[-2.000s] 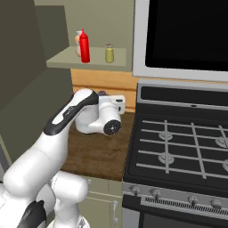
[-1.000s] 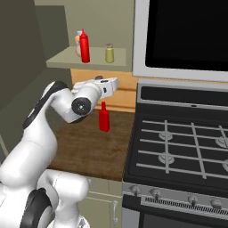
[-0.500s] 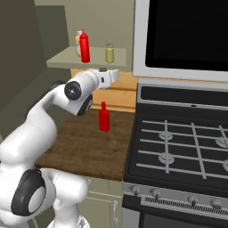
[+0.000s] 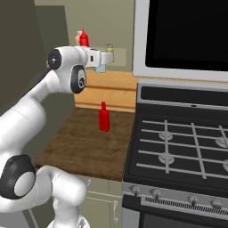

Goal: Put the shaker and condiment bottle from the counter next to their counterparts in the cabinet.

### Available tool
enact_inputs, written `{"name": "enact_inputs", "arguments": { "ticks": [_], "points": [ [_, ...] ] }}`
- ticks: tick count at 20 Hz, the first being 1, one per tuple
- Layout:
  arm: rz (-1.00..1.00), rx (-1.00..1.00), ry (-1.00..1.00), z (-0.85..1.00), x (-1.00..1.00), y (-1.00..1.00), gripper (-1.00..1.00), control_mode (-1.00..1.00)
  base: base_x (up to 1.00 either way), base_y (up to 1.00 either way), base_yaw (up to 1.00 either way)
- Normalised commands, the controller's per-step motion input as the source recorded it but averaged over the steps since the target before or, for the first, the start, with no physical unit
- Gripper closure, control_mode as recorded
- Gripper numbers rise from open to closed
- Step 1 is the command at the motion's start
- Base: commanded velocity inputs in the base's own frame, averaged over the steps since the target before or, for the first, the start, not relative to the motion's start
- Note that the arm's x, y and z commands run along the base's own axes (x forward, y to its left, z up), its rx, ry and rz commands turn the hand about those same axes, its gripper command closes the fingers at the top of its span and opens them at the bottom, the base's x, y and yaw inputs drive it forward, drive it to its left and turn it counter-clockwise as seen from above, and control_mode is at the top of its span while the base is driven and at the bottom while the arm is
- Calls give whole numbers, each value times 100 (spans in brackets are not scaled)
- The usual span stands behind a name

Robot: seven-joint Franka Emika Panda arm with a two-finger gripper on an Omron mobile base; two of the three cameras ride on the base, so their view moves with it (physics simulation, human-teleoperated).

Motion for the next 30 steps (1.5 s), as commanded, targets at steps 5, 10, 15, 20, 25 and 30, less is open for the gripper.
{"name": "enact_inputs", "arguments": {
  "ticks": [5,10,15,20,25,30],
  "points": [
    [0,9,0,31,0,0,100,-100,0,0,0],
    [0,-2,-10,-8,2,-1,100,-100,0,0,0],
    [1,-5,-11,-11,3,-1,100,-100,0,0,0],
    [0,0,-1,-1,11,0,100,-100,0,0,0],
    [0,0,0,0,32,0,100,-100,0,0,0],
    [0,0,0,0,30,0,100,-100,0,0,0]
  ]
}}
